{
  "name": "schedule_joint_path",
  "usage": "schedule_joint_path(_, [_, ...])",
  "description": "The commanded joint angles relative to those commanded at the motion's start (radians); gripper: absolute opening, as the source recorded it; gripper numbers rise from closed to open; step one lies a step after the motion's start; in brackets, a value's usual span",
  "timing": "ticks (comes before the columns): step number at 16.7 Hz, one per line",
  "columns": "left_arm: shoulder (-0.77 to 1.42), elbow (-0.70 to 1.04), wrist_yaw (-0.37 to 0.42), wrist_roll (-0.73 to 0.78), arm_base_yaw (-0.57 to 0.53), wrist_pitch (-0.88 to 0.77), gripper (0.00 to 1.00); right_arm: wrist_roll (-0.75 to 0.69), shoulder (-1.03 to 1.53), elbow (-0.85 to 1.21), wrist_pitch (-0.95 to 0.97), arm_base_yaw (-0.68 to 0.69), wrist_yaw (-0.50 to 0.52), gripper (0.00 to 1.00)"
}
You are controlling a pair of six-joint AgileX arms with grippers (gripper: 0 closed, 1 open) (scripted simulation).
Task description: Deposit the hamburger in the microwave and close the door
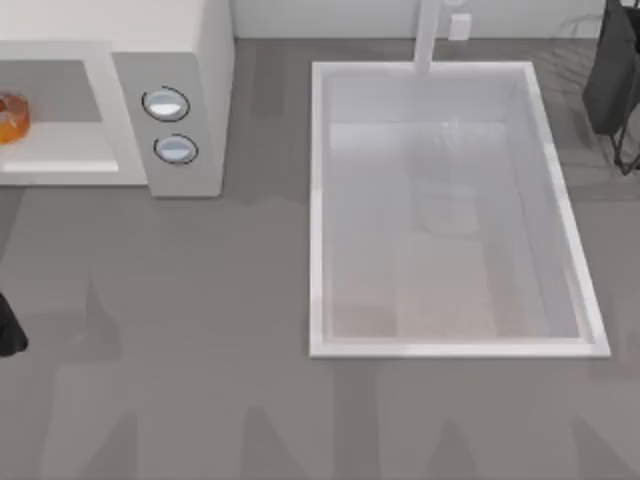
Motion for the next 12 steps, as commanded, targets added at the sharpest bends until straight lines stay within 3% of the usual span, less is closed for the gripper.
schedule_joint_path(4, [-0.182, -0.064, -0.020, -0.011, -0.047, -0.050, 1.00, 0.000, 0.000, 0.000, 0.000, 0.000, 0.000, 1.00])
schedule_joint_path(10, [-0.209, -0.075, -0.023, -0.012, -0.055, -0.058, 1.00, 0.000, 0.000, 0.000, 0.000, 0.000, 0.000, 1.00])
schedule_joint_path(12, [-0.209, -0.075, -0.023, -0.012, -0.055, -0.058, 0.85, 0.000, 0.000, 0.000, 0.000, 0.000, 0.000, 1.00])
